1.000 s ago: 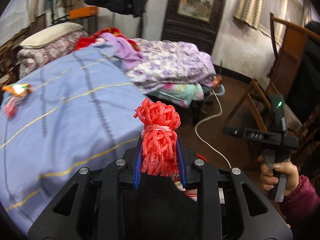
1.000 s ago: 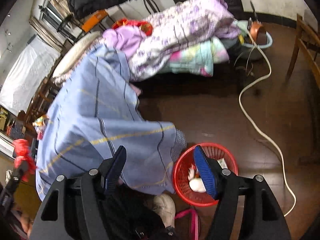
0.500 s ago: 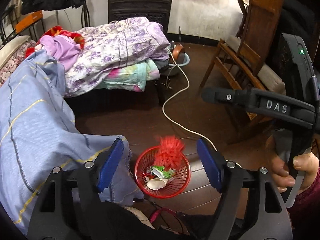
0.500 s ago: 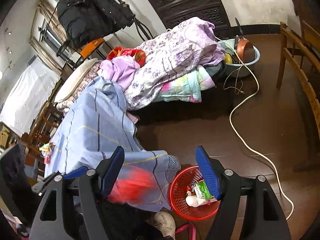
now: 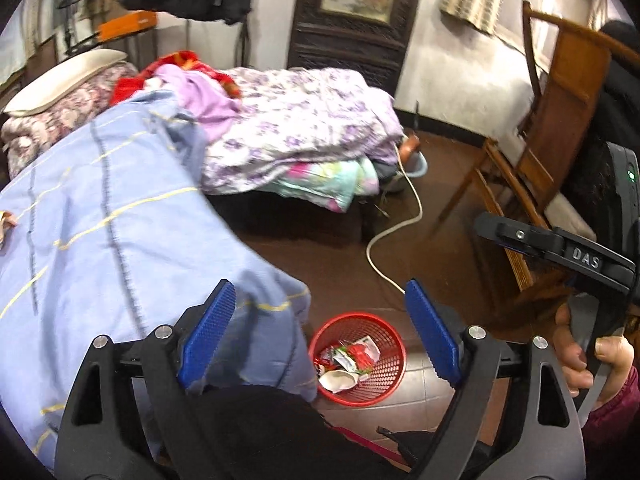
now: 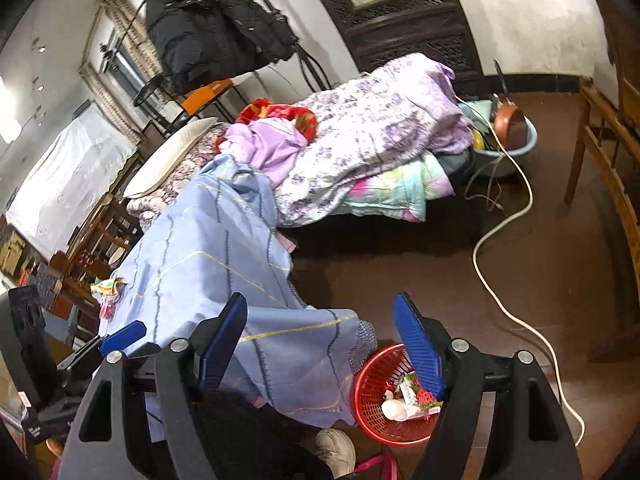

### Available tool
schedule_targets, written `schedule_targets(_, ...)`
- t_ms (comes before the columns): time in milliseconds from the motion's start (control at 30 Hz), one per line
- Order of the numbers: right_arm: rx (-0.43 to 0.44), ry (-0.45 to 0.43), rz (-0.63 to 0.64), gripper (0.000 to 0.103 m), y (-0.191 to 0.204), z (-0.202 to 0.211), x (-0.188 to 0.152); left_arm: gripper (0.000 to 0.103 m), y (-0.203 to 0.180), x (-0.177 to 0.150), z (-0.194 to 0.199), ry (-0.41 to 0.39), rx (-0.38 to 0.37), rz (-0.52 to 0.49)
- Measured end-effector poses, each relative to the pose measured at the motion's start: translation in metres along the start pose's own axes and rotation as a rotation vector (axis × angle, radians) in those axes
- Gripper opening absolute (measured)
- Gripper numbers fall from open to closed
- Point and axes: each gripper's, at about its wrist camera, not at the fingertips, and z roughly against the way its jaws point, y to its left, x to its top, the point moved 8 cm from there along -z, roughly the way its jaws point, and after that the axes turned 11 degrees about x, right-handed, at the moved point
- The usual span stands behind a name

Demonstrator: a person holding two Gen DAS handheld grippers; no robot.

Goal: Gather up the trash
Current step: 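Move both tools back over the sheet toward the remaining trash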

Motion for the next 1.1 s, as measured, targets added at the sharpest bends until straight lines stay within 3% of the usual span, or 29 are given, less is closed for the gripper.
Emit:
schedule_targets(367,0.065,0.073,0.13,0.08,0.089,-0.037,-0.018,0.086,0.09,-0.02,0.029,-0.038,0.098,0.15)
schedule_targets(700,0.103,0.185,0.271,0.081,0.182,-0.126,-0.06,0.086,0.23,-0.053,0.045,-0.027,0.31,0.346)
schedule_targets(933,0.092,0.12,0.432,0.081,0.233,-0.174,-0.082,0.086,0.34,-0.062,0.064,-0.023,0.454,0.505)
schedule_targets(1100,0.051,0.073,0.538,0.081,0.248,-0.193,-0.092,0.086,0.397,-0.056,0.053,-0.008,0.537,0.547)
